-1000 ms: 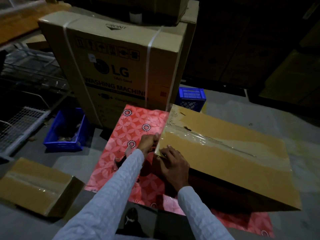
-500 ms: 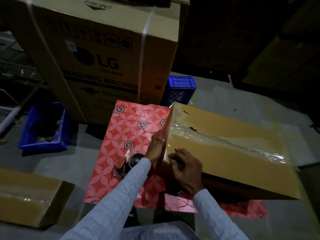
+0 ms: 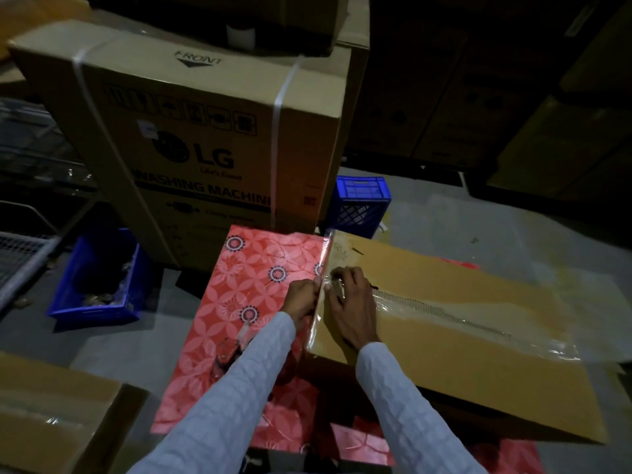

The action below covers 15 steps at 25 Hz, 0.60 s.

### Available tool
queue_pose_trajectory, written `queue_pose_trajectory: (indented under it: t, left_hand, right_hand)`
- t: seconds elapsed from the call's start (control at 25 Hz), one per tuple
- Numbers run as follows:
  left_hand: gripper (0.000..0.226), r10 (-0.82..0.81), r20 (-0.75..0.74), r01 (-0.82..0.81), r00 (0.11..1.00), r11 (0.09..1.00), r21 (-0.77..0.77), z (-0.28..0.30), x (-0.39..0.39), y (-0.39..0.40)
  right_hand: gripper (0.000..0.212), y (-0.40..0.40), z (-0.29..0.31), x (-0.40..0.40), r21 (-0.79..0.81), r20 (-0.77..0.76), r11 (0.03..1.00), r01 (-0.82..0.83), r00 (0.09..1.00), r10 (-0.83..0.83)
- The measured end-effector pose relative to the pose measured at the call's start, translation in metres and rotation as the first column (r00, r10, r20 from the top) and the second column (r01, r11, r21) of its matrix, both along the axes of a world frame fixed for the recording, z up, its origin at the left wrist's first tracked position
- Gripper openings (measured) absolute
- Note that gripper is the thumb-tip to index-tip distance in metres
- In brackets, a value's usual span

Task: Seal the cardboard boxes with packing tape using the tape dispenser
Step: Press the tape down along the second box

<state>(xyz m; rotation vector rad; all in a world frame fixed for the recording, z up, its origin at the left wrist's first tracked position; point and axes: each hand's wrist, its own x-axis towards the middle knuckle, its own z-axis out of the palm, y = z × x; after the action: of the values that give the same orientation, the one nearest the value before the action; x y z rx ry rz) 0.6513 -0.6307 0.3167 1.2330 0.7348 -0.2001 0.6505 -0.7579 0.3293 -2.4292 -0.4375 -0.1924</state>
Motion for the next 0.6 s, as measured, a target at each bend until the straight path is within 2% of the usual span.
queue_pose_trajectory:
  t: [0.2,0.28,0.4,0.6]
  left_hand:
    - [0.025,0.067,0.004,-0.067,0.998,0.978,0.199,0.002,0.002,-0.007]
    - [0.029,0.024,-0.047,-0.015,0.999,0.985,0.173,0.001,0.004,-0.002]
    - [0.044,-0.018,-0.235,0.03,0.972,0.999,0.046,0.003,0.004,0.002]
    - [0.022,-0.022,-0.045,0.025,0.999,0.997,0.068,0.024,0.028,0.004]
  right_hand:
    - [0.035,0.001,-0.002,0.004,-0.062,0.079,0.997,-0.038,0.996,0.043]
    - [0.036,0.003,-0.002,0.003,-0.073,0.074,0.997,-0.039,0.996,0.044]
    - [0.035,0.0,-0.002,0.001,-0.094,0.065,0.995,-0.037,0.997,0.043]
    - [0.031,0.006,0.005,-0.005,-0.097,0.038,0.995,-0.008,0.999,0.012]
